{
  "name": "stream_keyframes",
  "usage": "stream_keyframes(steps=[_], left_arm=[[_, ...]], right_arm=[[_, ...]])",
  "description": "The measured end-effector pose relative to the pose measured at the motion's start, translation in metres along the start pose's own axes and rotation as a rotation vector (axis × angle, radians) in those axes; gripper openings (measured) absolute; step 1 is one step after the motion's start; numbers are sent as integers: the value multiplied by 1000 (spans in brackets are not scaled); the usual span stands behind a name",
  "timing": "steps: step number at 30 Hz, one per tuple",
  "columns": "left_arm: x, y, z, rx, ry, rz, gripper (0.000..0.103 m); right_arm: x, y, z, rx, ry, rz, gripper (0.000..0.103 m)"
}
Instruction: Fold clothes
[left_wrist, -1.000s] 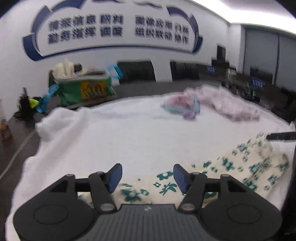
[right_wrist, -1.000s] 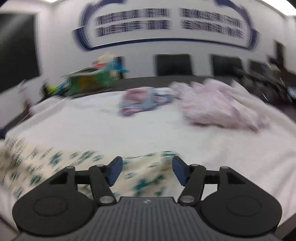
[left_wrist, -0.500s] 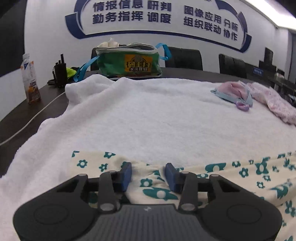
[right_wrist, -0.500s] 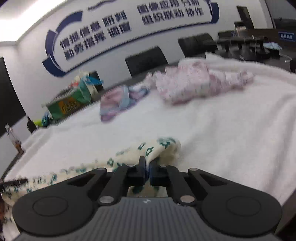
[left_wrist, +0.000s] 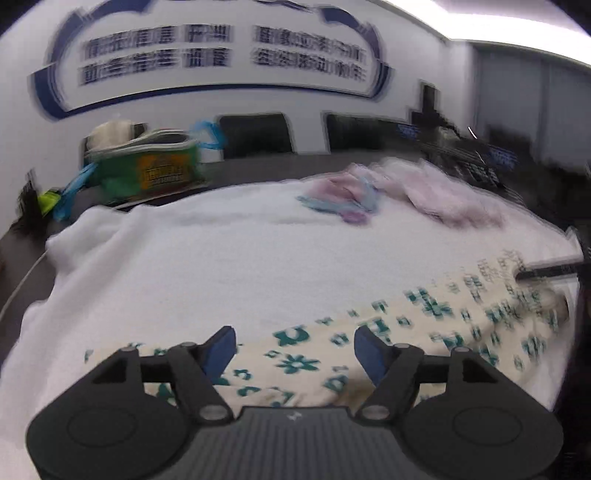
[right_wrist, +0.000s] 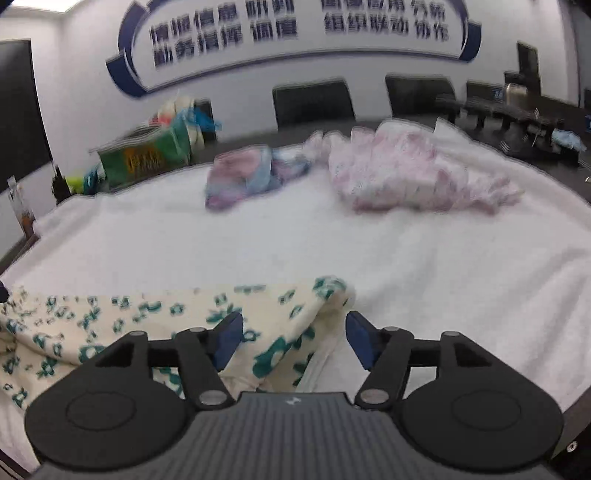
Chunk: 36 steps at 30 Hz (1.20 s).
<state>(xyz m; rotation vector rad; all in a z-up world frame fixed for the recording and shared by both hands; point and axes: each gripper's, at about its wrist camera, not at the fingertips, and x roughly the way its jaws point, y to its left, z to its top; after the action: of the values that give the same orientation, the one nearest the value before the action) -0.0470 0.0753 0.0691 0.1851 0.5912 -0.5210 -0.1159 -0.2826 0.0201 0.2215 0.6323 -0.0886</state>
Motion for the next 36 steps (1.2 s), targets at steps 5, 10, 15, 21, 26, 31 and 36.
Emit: stream_keyframes(steps=[5, 10, 15, 21, 26, 31, 36], left_arm=[[24, -9, 20, 59, 62, -38, 82], [56, -19, 2, 76, 113, -95, 78], [65, -10, -4, 19, 136, 1, 6], [49, 8, -4, -84, 87, 148, 15], [-19, 29, -23, -234, 12, 155, 64], [-48, 54, -42, -465, 54, 15, 65], [-37, 57, -46, -561, 95, -77, 64]], right_arm=[[16, -13, -6, 136, 31, 80, 72], [24, -11, -12, 190, -30, 133, 71], [26, 1, -9, 119, -48, 142, 16], [18, -1, -3, 134, -116, 104, 6], [5, -2, 0, 105, -103, 104, 24], [-28, -12, 2, 126, -137, 145, 49], [-37, 17, 3, -56, -116, 220, 59]])
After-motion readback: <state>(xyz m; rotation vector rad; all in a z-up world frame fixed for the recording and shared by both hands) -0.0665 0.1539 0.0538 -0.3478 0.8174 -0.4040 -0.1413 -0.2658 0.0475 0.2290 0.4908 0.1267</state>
